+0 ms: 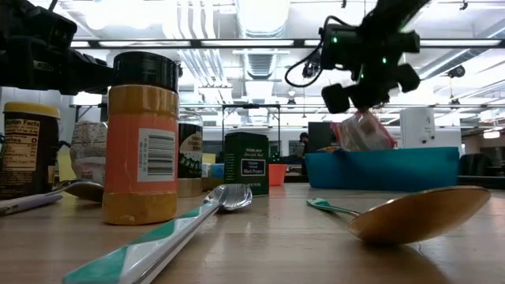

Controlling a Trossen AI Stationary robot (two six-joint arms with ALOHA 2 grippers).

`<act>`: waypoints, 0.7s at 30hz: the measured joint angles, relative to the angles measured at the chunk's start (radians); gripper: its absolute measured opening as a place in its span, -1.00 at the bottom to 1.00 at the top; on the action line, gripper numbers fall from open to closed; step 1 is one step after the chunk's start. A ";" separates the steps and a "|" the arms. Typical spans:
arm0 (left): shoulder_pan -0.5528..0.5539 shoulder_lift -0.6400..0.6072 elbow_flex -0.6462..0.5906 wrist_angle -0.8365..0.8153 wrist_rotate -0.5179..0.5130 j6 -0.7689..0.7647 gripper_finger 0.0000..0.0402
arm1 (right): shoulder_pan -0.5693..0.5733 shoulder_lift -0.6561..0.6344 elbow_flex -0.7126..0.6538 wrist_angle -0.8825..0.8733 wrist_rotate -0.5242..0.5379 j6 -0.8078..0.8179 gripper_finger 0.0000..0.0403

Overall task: Pick & Place Food Item
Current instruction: Put the orange noodle pack into the blue bin, then put the yellow noodle pack into the blue bin

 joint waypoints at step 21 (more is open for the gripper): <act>0.000 0.000 0.000 0.000 0.000 0.000 -1.00 | 0.003 0.000 -0.080 0.135 0.000 -0.025 -0.08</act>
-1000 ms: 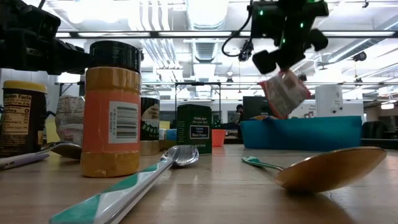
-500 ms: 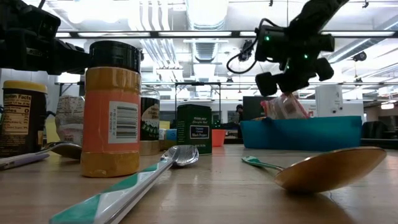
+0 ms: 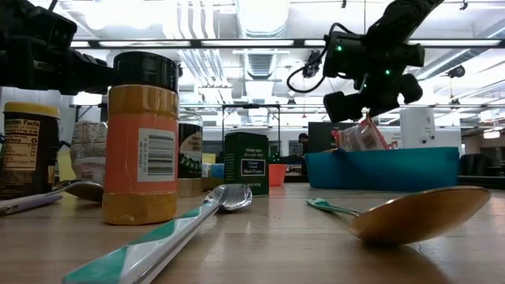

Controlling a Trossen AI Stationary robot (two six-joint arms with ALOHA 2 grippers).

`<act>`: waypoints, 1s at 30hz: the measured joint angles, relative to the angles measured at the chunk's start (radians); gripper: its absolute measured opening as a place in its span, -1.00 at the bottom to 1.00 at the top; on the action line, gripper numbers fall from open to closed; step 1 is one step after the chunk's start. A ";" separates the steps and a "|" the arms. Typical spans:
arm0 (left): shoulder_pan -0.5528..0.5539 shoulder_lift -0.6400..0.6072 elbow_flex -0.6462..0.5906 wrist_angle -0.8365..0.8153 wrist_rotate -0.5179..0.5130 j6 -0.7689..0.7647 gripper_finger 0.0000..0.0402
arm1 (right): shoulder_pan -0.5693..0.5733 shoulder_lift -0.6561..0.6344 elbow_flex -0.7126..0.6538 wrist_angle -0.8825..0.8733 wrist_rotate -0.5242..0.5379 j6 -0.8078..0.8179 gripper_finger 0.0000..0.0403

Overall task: Pick & Place Food Item
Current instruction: Put the yellow noodle pack into the blue bin

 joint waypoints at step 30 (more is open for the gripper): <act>0.000 0.000 0.000 0.000 0.000 0.000 -1.00 | 0.285 0.000 0.324 -0.006 -0.219 -0.488 0.07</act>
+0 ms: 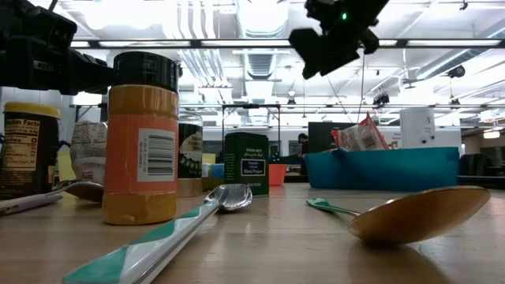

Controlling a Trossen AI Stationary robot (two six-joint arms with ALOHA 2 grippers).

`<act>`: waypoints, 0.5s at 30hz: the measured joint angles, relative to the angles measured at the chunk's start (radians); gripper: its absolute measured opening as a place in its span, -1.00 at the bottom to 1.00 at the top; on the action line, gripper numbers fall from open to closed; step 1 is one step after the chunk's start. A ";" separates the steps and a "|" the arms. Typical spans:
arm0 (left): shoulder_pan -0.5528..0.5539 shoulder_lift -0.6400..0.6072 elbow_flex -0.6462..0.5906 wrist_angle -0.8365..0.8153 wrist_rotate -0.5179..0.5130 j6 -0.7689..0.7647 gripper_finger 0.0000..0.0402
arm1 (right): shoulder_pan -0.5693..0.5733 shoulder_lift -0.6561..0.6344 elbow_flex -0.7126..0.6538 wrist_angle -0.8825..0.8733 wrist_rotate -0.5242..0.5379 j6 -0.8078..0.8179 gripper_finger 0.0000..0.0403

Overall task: Pick & Place Food Item
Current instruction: Put the yellow noodle pack into the blue bin

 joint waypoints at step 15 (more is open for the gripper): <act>0.000 0.000 0.000 0.000 0.000 0.000 -1.00 | 0.214 -0.050 -0.092 0.414 -0.529 -0.587 0.07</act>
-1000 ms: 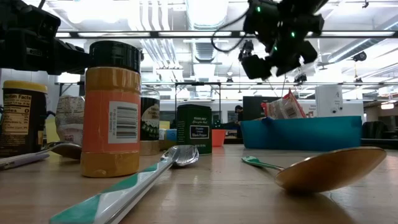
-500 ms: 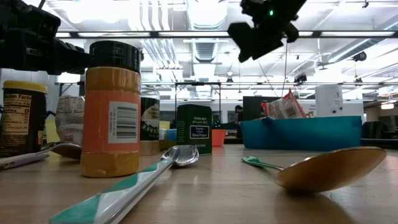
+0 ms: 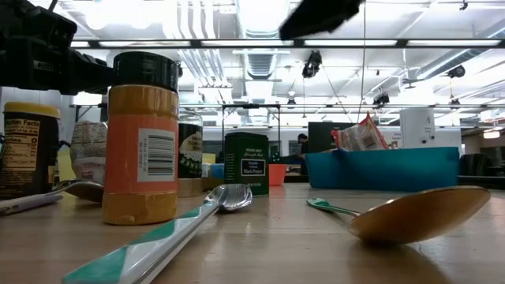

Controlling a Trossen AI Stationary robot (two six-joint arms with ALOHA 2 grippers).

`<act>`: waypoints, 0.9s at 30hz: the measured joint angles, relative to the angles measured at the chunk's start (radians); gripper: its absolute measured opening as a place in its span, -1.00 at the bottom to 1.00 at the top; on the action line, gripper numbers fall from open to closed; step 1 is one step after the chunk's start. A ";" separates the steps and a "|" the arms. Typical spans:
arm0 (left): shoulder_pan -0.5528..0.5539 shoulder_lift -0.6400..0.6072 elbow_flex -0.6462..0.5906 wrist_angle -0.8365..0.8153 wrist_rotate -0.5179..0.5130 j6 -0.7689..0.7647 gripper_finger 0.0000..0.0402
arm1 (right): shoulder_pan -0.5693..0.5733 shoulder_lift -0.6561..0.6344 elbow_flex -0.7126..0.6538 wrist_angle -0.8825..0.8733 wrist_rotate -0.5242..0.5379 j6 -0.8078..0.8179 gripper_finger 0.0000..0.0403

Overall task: Pick & Place Food Item
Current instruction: Put the yellow noodle pack into the blue bin

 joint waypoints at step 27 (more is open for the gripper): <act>0.000 0.000 0.000 0.000 0.000 0.000 -1.00 | -0.014 0.112 -0.055 0.388 0.005 -0.035 0.07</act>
